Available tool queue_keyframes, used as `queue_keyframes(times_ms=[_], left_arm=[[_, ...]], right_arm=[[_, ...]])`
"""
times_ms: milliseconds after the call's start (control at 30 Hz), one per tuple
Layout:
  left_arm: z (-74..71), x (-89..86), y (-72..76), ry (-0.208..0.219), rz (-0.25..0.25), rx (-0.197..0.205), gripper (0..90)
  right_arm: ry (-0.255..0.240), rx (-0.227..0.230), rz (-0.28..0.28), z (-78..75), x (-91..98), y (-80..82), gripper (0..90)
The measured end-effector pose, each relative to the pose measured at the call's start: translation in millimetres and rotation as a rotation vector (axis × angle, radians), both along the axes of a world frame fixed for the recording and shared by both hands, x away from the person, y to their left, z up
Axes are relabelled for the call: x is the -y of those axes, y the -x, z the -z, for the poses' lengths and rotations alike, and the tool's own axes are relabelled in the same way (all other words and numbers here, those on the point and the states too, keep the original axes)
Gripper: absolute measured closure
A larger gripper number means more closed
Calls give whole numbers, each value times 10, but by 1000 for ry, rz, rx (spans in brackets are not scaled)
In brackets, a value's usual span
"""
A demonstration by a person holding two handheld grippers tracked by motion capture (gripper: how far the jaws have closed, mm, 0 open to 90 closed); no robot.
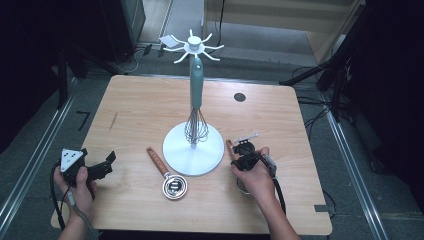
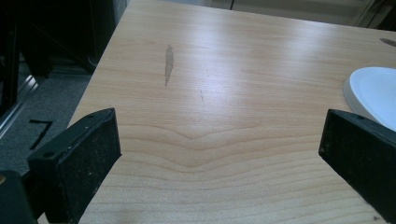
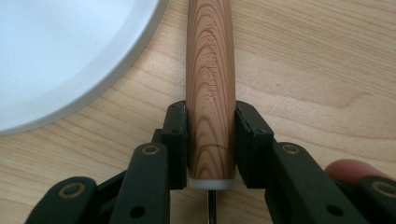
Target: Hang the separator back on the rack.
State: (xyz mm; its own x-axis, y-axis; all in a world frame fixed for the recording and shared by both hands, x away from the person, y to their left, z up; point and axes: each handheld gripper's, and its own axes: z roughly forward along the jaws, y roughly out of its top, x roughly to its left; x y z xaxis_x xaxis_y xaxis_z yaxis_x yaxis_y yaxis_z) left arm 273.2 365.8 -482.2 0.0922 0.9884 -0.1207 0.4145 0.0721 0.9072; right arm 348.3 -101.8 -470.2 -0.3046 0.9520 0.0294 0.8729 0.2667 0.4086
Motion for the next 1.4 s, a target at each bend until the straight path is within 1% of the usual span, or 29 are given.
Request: queue_keyframes(times_ms=[33, 67, 233, 267, 300, 333, 367, 467, 500, 567, 600, 633, 667, 700, 733, 767, 833, 1167, 1200, 1267, 1400], left_arm=[[1, 1, -2, 2, 0, 1, 0], [1, 0, -2, 4, 1, 0, 0], [1, -6, -7, 7, 5, -3, 0], [1, -6, -7, 7, 5, -3, 0], [1, -6, -8, 7, 6, -2, 0], [1, -7, -8, 7, 8, -2, 0], [1, -7, -8, 9, 7, -3, 0], [1, -9, -8, 12, 8, -3, 0], [1, -10, -8, 12, 8, -3, 0], [1, -9, -8, 12, 8, -4, 0], [1, -9, -9, 13, 9, -4, 0], [1, -11, -9, 13, 9, -4, 0], [1, -11, -9, 13, 10, -5, 0], [1, -11, -9, 14, 10, -5, 0], [1, -11, -9, 14, 9, -5, 0], [1, -11, -9, 13, 9, -5, 0], [1, -10, -9, 13, 9, -5, 0], [1, -12, -8, 15, 10, -5, 0], [0, -12, -9, 14, 11, -5, 0], [1, -12, -9, 15, 11, -5, 0], [1, -13, -9, 17, 11, -5, 0]], right_arm=[[0, 0, 0, 0, 0, 0, 703], [-3, 10, -3, 5, 3, 3, 703], [-68, 15, -11, 12, 46, 16, 705], [-68, 15, -11, 12, 46, 16, 705], [-74, 23, -16, 9, 49, 19, 704], [-89, 34, -17, -17, 62, 32, 705], [-89, 34, -17, -17, 62, 32, 705], [-112, 85, -9, -64, 79, 51, 705], [-131, 119, -8, -105, 105, 64, 705], [-145, 161, -4, -147, 136, 78, 705], [-160, 176, 4, -170, 149, 86, 705], [-160, 176, 4, -170, 149, 86, 705], [-185, 214, 7, -211, 182, 99, 705], [-185, 214, 7, -211, 182, 99, 705], [-194, 242, 9, -250, 202, 114, 705], [-194, 242, 9, -250, 202, 114, 705], [-211, 269, 9, -284, 214, 129, 705], [-264, 367, -15, -410, 219, 201, 704], [-272, 386, -18, -430, 221, 215, 705], [-277, 391, -20, -442, 220, 222, 704], [-296, 429, -28, -489, 217, 250, 704]])
